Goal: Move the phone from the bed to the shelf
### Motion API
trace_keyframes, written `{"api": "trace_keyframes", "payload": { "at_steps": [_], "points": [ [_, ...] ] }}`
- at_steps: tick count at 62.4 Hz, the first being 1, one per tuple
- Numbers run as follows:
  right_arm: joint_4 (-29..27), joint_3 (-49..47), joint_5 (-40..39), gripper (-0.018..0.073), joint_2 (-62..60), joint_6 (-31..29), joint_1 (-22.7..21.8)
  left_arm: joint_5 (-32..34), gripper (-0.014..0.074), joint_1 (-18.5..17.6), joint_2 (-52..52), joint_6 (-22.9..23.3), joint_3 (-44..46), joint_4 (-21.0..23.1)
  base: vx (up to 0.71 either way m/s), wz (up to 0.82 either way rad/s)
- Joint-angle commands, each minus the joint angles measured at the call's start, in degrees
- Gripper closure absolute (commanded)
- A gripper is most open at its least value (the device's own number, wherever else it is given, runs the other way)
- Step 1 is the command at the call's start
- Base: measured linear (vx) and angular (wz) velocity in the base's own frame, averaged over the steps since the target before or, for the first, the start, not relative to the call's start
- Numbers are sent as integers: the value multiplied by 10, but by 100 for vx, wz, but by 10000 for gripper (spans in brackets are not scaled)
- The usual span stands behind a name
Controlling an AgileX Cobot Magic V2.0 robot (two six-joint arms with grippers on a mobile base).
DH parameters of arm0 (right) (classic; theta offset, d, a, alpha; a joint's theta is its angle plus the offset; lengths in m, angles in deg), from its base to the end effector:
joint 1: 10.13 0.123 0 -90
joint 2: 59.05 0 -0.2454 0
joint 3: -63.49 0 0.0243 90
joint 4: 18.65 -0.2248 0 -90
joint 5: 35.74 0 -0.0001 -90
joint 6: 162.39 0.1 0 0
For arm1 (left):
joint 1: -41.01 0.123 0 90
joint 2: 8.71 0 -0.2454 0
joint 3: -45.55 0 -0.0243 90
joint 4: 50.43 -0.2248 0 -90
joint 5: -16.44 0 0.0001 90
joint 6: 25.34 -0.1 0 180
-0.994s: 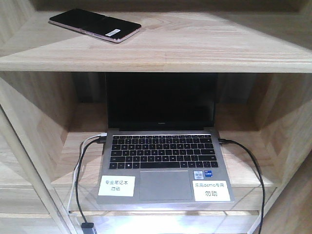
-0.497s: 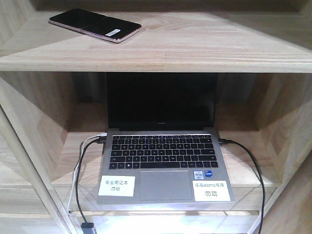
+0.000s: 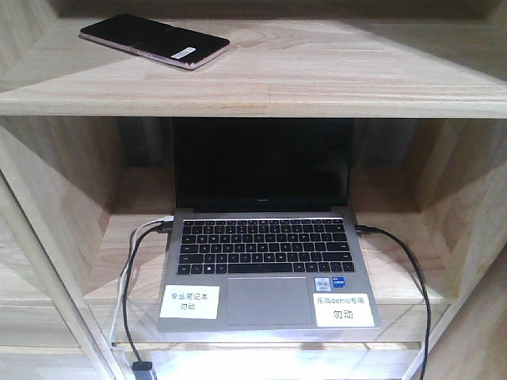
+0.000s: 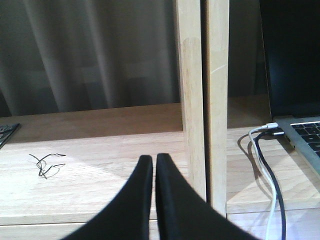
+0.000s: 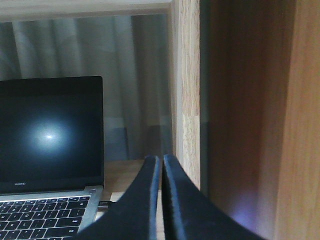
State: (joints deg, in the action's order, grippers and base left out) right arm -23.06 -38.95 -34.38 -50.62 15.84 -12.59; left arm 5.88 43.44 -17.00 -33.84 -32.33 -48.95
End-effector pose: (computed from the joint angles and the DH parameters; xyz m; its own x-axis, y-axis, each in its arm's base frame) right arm 0.0796 -0.0032 0.2035 0.0481 0.0440 -0.9979 0.0389 0.9982 0.0459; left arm 0.0791 0.0029 0.1858 -0.1208 0.1176 -0.9857 -0.0231 0.9924 0.1213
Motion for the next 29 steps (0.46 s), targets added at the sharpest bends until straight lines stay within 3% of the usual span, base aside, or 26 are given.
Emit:
{"api": "trace_keyframes", "payload": {
  "at_steps": [1, 29],
  "points": [
    [7, 2, -47, 565, -7, -4, -4, 41, 595, -2, 8, 3, 12, 5, 0, 0],
    [7, 2, -47, 565, -7, -4, -4, 41, 595, -2, 8, 3, 12, 5, 0, 0]
  ]
}}
